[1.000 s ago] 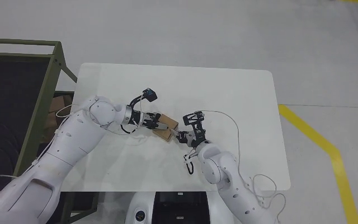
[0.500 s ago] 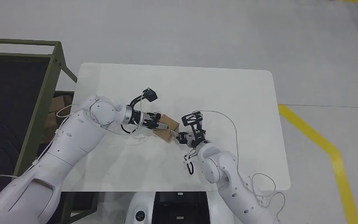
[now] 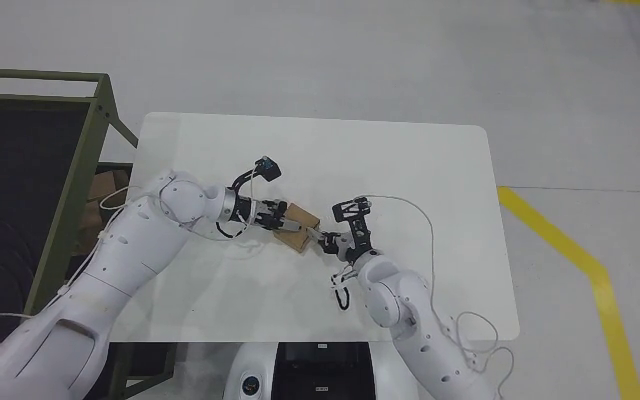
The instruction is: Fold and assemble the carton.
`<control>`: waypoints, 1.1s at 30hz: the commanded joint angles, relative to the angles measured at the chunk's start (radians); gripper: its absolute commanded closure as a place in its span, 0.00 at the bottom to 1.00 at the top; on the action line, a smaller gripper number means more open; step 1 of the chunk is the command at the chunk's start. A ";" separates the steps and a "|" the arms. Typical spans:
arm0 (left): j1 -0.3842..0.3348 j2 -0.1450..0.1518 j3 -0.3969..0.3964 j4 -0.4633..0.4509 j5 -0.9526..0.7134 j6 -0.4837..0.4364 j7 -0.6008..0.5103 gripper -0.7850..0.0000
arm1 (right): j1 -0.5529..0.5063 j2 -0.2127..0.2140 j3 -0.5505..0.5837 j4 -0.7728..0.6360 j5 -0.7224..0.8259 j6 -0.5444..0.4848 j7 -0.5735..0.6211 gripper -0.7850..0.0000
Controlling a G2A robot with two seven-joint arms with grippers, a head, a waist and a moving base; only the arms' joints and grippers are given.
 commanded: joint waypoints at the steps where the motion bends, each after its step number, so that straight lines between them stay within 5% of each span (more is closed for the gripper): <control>1: 0.003 0.001 -0.003 -0.003 0.000 0.001 0.001 0.27 | 0.012 -0.001 -0.006 0.012 -0.013 0.003 0.025 0.00; 12: 0.028 0.015 -0.047 -0.025 -0.006 -0.013 0.005 0.20 | -0.013 0.004 0.030 -0.024 0.018 -0.017 -0.030 0.00; 17: 0.060 0.031 -0.094 -0.061 -0.007 -0.020 0.008 0.00 | -0.050 0.011 0.056 -0.063 0.040 -0.045 -0.054 0.00; 26: 0.099 0.049 -0.140 -0.114 0.025 -0.001 0.008 0.00 | -0.052 0.012 0.060 -0.043 0.045 -0.055 -0.060 0.00; 29: 0.099 0.049 -0.140 -0.114 0.025 -0.001 0.008 0.00 | -0.041 0.018 0.046 0.001 -0.015 -0.167 -0.138 0.00; 33: 0.099 0.049 -0.140 -0.114 0.025 -0.001 0.008 0.00 | -0.056 0.040 0.039 0.066 -0.200 -0.385 -0.449 0.00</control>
